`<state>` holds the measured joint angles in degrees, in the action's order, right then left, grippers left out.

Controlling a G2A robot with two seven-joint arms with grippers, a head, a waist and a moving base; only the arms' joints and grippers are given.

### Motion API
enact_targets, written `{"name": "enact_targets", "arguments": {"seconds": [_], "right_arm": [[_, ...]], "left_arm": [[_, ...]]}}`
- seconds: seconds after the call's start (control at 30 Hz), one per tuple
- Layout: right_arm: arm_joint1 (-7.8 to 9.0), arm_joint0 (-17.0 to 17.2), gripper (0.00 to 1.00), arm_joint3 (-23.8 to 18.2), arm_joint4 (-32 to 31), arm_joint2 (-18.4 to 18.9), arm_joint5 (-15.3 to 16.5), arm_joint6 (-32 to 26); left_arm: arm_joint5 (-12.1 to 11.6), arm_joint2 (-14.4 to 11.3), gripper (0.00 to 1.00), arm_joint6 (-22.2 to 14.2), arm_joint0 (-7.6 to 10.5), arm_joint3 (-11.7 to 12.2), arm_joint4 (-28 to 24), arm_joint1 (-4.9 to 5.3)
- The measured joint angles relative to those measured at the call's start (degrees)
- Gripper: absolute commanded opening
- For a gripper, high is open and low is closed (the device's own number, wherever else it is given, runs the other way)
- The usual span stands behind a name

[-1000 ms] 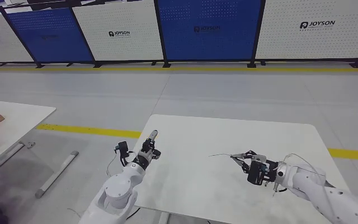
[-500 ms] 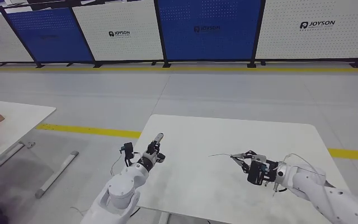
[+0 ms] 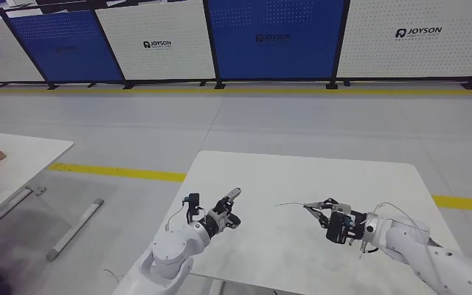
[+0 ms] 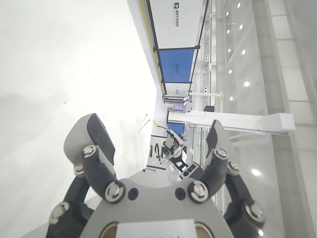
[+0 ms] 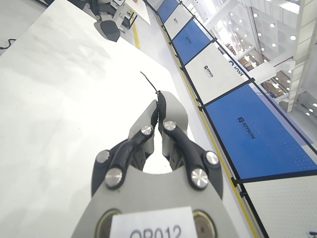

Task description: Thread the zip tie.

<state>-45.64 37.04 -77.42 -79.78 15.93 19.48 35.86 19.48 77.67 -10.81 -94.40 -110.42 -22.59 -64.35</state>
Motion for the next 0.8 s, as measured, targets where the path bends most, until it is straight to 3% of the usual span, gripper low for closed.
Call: {"name": "enact_targets", "arguments": {"seconds": [0.2, 0.37, 0.6, 0.7, 0.8], "right_arm": [[-0.01, 0.04, 0.00, -0.03, -0.01, 0.02, -0.01, -0.06], [-0.89, 0.10, 0.00, -2.21, -1.62, -0.09, 0.00, -6.07], [-3.36, -1.86, 0.00, -3.04, -1.90, -1.90, 0.00, -11.26], [-4.13, -2.32, 0.00, -2.65, -2.25, -2.50, 0.00, -11.67], [-4.50, -2.48, 0.00, -2.15, -2.33, -2.79, 0.00, -11.50]], "left_arm": [[0.00, -0.82, 1.00, 0.49, 0.64, 0.65, -0.26, 0.17], [-1.46, -0.60, 1.00, 1.98, 0.47, 0.81, -1.21, 0.01], [0.05, -2.10, 1.00, -0.98, -0.66, -2.03, -1.09, 0.23], [0.01, -4.21, 1.00, -0.81, 0.39, -0.91, -1.20, 0.35], [0.00, -6.50, 1.00, 0.80, 2.86, 1.71, -3.80, 0.34]]}}
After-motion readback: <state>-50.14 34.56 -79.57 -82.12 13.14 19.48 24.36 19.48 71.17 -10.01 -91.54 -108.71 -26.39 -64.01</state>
